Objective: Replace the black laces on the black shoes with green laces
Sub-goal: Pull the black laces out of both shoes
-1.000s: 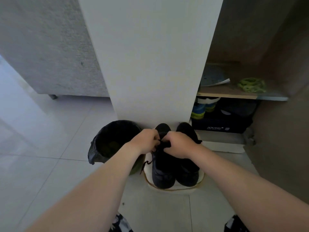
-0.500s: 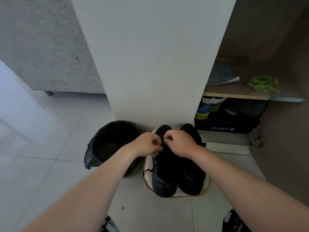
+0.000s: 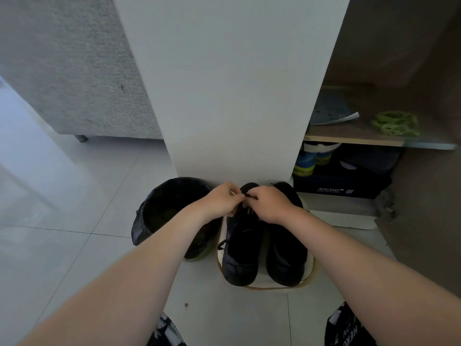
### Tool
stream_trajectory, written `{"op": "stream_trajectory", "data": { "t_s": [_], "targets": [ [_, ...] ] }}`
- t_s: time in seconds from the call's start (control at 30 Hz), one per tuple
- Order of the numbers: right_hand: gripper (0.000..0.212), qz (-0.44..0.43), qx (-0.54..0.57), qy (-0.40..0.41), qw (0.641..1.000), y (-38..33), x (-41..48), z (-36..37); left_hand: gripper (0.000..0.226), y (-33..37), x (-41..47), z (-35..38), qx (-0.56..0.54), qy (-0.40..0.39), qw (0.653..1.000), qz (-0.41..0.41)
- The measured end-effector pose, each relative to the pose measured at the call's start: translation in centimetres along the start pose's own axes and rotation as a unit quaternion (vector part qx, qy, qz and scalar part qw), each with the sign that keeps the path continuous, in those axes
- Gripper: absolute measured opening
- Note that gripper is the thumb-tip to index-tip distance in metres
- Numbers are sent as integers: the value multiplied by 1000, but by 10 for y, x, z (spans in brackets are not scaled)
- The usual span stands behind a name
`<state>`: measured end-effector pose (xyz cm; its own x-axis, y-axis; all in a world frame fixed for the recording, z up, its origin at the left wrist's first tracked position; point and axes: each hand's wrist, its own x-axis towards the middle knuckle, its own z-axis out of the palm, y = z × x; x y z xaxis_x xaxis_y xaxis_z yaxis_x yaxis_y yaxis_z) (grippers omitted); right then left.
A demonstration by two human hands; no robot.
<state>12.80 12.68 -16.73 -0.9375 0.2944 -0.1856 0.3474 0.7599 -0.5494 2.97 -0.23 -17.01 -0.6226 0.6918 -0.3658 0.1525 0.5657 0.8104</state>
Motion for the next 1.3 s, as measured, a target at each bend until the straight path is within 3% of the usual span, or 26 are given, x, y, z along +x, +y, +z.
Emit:
{"op": "stream_trajectory", "data": {
  "t_s": [0.13,0.23,0.33,0.4,0.53,0.63,0.77,0.9,0.97,1.1,1.23,1.3],
  "targets": [
    [35,31,37,7,999,7,6,-6,7,-6,-7,-3,83,-66,994,-1],
    [35,30,23,3,999,11,6,-6,13,-7,-9,-1,99,-8,995,11],
    [35,24,-3,-21,999,13,5,-6,10,-1,-13,-2,29,71,997,11],
    [31,11,-21,-32,999,10,4,-5,8,5,-19,-2,82,121,987,66],
    [9,-21,-47,-82,995,-7,-6,-5,12,25,-27,0,177,105,969,139],
    [18,-14,-19,-105,994,-11,-14,-2,15,34,-32,2,124,108,979,116],
    [31,7,-62,-22,998,-11,-9,7,15,32,-40,-2,55,92,992,63],
    [47,2,0,-11,1000,-14,4,9,21,14,-40,-6,20,32,998,-47],
    [40,-6,-20,18,1000,-21,4,8,15,0,-40,-8,58,-13,997,-56],
    [28,-20,-20,90,996,-39,3,11,8,-18,-32,-8,-8,20,997,-71],
    [19,-29,19,73,997,-46,-5,15,5,-16,-31,-8,-37,17,996,-74],
    [50,-4,53,101,994,-51,-14,11,5,-10,-33,-9,-25,10,997,-78]
  ]
}}
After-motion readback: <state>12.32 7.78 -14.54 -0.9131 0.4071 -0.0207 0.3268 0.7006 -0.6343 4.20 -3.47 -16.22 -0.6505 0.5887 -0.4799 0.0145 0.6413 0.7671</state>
